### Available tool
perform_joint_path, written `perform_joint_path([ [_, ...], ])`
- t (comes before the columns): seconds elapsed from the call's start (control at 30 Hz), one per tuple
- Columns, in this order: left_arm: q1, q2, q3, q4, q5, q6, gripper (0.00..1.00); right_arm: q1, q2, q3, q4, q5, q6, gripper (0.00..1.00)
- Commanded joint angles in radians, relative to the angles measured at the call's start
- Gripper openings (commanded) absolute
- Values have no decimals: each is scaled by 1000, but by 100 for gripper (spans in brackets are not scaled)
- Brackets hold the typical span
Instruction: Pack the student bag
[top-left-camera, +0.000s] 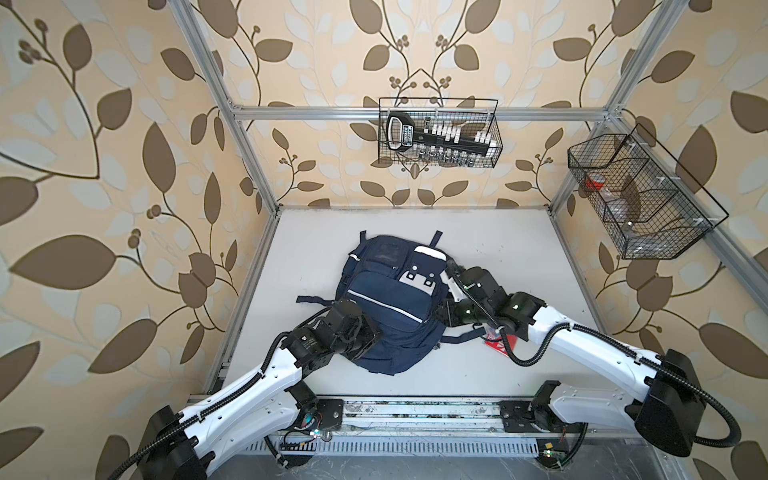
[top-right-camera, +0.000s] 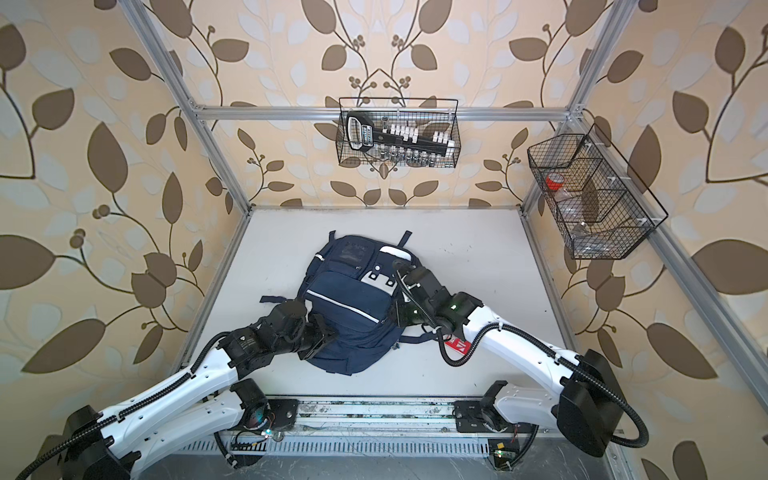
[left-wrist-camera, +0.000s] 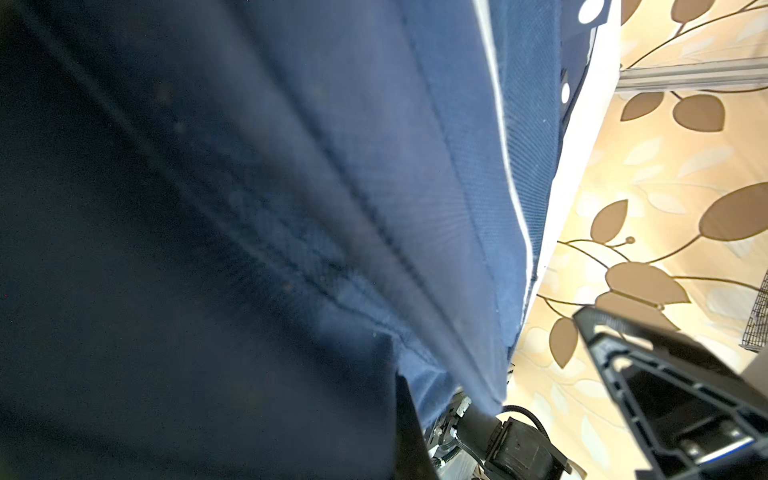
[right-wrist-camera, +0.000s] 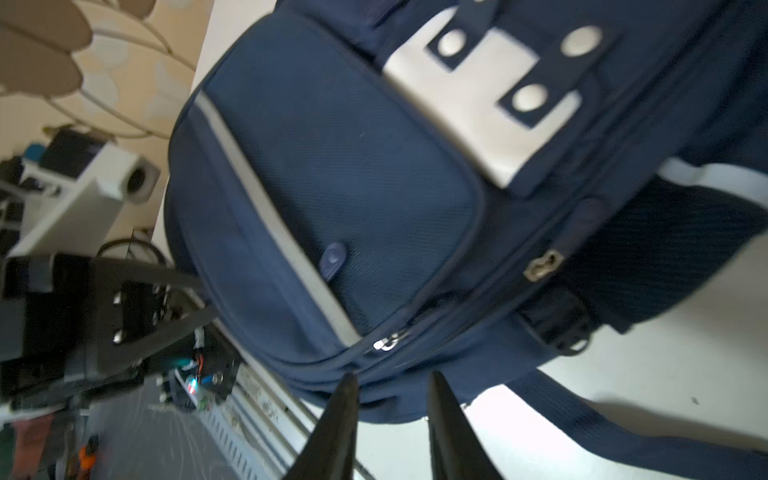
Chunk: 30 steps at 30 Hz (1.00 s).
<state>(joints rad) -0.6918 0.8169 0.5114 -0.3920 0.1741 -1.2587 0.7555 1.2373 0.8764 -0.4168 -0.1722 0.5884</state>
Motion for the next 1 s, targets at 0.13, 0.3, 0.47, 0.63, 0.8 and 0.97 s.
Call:
perform_joint_path([
  [0.13,38,-12,16,-35,1,46,0,3,6,-63,106,5,-105,11],
  [0.3,71,-26,54,-52,33,70,0,8,30,-121,189,65,-148,35],
  [0.47,88,-71,126,-143,2,120,0,120,-70,-230,424,193,-215,57],
  [0.63,125,-65,134,-155,51,135,0,109,-104,-290,534,79,-310,60],
  [0.8,151,-64,111,-125,106,114,0,-5,-13,-245,497,-206,-369,56],
  [0.97,159,-64,122,-138,110,124,0,-22,76,-202,470,-265,-412,52],
])
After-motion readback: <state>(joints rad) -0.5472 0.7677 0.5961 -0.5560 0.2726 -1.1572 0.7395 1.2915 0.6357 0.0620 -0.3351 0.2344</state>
